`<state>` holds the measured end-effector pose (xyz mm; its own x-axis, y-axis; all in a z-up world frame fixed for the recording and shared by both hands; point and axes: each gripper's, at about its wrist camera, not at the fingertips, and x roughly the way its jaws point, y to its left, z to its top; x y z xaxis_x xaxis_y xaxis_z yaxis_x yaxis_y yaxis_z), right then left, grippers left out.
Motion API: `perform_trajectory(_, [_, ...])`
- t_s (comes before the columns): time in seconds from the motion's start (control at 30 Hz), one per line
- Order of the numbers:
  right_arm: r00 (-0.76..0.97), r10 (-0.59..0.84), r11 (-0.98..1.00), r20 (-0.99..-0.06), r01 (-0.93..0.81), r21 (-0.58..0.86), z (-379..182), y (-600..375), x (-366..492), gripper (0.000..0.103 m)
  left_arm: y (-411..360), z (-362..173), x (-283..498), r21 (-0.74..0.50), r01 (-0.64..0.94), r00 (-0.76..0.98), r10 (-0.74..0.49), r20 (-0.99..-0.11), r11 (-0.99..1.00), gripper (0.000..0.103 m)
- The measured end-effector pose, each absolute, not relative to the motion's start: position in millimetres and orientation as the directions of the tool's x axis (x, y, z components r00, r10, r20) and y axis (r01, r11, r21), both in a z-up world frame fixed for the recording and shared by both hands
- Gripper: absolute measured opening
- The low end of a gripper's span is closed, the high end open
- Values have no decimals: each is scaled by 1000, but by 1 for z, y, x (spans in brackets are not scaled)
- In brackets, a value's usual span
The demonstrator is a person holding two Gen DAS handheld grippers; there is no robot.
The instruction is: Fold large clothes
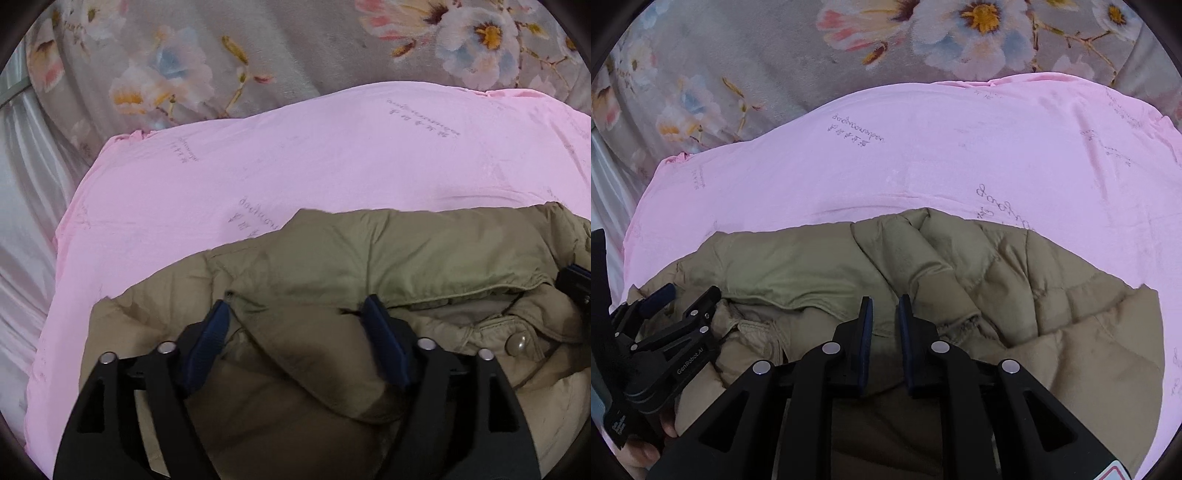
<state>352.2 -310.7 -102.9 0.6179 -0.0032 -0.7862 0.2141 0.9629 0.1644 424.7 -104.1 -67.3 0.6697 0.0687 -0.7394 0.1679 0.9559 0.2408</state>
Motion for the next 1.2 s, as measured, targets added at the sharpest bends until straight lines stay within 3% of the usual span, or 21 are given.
perform_trajectory(0.1, [615,-18,967,-788,212,144,-107,-308,352,12,-87,-70,428,136,150,631,11,-776,979,81])
perform_trajectory(0.33, [614,-7,963,-790,218,161,-102,-311,346,12,-88,-71,425,143,148,635,17,-772,979,83])
perform_trajectory(0.37, [618,1,959,-786,222,177,-96,-313,337,15,-84,-67,420,135,151,636,9,-771,979,83])
perform_trajectory(0.47, [661,37,953,-750,203,226,-68,-320,288,36,-68,-51,396,110,176,659,-34,-751,978,84])
perform_trajectory(0.67, [706,76,943,-704,179,282,-26,-348,154,54,-13,-20,317,52,241,671,-127,-730,969,89])
perform_trajectory(0.93, [727,102,872,-679,262,413,-26,-375,14,60,64,-13,223,-104,227,601,-224,-767,968,89])
perform_trajectory(1.0, [734,98,856,-672,282,433,-32,-375,1,61,75,-10,207,-175,218,600,-273,-752,960,89])
perform_trajectory(1.13, [743,85,865,-664,276,419,-26,-358,4,60,71,1,195,-185,202,625,-272,-732,962,89])
perform_trajectory(1.2, [751,59,898,-657,248,364,-17,-337,17,55,62,7,193,-172,208,638,-267,-722,963,89])
